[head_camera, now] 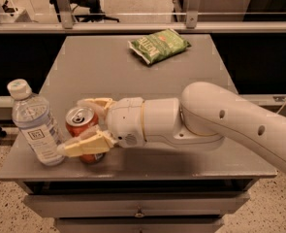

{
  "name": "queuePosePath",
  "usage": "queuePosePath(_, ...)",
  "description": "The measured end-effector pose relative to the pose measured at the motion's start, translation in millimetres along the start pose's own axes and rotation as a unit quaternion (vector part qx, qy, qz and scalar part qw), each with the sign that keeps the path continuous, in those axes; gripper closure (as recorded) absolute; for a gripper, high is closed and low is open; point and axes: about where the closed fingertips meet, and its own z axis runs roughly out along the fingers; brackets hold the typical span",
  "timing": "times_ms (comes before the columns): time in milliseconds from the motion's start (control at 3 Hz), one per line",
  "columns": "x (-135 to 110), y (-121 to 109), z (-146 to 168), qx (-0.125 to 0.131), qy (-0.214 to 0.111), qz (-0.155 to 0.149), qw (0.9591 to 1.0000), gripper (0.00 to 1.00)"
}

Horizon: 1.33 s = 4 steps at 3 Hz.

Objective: Move coke can near blue plastic bottle

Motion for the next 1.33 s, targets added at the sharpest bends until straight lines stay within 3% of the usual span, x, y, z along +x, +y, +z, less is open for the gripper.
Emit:
queuePosePath(667,4.5,0.3,-8.2,0.009,-0.006,-0.001,0.9999,0.00)
queuePosePath(1000,-5.8,-13.9,-46.4,0.042,0.010,-0.021,0.9989,0.00)
queuePosePath(1333,-26.0,-40.3,-111.6,0.089,0.012,-0.048,0.9948,0.00)
